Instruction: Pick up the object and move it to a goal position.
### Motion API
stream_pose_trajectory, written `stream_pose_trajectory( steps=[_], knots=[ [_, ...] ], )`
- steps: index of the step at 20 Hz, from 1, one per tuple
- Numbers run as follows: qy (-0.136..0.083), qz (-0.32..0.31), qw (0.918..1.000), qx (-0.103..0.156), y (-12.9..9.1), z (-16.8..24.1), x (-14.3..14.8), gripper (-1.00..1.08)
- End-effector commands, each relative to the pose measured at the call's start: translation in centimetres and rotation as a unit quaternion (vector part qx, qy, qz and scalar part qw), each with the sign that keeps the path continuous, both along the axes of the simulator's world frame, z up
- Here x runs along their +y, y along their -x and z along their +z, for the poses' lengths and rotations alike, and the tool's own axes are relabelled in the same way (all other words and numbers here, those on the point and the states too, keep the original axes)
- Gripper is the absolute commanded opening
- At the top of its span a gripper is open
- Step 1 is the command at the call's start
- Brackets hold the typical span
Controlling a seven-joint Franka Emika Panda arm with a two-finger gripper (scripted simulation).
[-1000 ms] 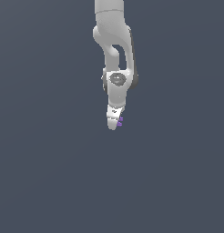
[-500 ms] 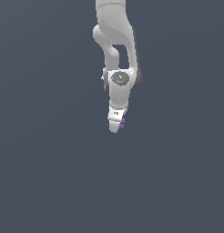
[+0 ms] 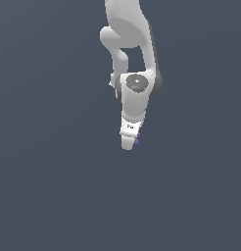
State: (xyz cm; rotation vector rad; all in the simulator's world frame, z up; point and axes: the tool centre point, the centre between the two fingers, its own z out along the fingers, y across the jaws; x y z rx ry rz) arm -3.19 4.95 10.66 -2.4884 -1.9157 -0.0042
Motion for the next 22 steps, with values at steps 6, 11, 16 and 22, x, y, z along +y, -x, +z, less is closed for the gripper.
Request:
stream_pose_trajectory(
  steps=[6,11,16,22],
  knots=[
    [0.0,0.0,1.0,0.001,-4.6,3.3,1.2,-1.0],
    [0.0,-0.001,1.0,0.001,-7.3,5.2,1.9,-1.0],
    [0.001,-0.001,1.0,0.001,-9.8,6.9,2.5,-1.0],
    [0.001,-0.001,1.0,0.001,-12.2,8.4,3.1,-1.0]
  ],
)
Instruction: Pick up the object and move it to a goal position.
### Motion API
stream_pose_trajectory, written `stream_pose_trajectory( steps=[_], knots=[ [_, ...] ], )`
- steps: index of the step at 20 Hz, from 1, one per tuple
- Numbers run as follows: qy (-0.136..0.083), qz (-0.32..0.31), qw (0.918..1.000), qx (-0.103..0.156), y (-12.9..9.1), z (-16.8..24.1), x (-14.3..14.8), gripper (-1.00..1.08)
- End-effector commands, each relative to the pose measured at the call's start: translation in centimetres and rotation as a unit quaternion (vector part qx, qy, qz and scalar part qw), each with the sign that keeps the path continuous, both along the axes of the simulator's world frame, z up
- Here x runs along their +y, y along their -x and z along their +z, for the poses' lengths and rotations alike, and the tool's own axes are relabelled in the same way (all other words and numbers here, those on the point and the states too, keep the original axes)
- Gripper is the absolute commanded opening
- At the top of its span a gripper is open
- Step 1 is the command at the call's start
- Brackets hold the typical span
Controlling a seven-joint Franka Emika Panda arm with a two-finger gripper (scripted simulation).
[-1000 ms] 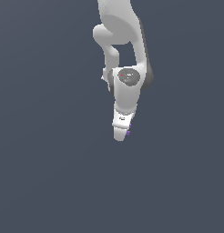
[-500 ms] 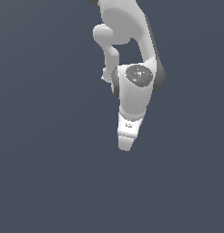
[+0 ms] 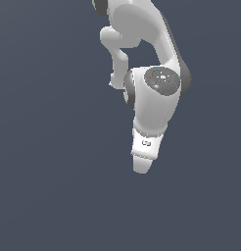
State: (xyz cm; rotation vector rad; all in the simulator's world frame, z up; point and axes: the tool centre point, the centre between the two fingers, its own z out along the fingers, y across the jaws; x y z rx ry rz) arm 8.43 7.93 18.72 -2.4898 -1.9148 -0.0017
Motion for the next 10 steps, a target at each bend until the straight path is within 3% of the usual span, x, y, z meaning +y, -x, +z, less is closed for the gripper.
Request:
stream_pose_trajectory(
  steps=[1,10],
  knots=[
    [0.0,0.0,1.0,0.0,-0.8,0.5,0.2,-1.0],
    [0.001,0.0,1.0,0.0,-2.5,1.6,0.6,-1.0]
  ],
)
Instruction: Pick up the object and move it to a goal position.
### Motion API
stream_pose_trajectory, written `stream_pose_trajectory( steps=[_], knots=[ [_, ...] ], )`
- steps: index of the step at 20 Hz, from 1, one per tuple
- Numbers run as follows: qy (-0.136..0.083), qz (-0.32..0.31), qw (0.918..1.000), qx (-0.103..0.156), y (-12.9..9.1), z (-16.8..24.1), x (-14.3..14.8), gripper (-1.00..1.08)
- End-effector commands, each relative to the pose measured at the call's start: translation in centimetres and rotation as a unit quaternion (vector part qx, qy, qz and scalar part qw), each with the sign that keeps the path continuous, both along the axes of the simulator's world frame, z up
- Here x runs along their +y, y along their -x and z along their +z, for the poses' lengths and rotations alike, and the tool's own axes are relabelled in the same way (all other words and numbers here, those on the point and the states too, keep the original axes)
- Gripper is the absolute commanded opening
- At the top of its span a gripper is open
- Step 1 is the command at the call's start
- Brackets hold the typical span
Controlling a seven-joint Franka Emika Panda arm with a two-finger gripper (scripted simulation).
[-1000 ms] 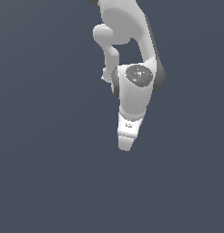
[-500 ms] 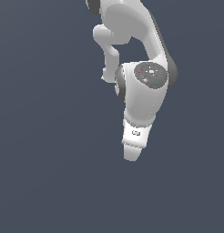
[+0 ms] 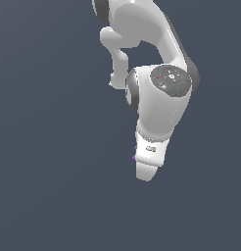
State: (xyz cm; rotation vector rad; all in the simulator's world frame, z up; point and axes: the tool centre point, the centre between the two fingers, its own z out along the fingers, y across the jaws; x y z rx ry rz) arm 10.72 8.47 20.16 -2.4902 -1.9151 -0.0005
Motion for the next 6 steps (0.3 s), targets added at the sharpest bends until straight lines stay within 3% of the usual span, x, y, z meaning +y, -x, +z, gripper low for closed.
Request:
stream_pose_trajectory(
  steps=[1,6],
  knots=[
    [0.0,0.0,1.0,0.0,-0.28,0.17,0.09,-1.0],
    [0.0,0.0,1.0,0.0,-0.41,0.21,0.1,-1.0]
  ],
)
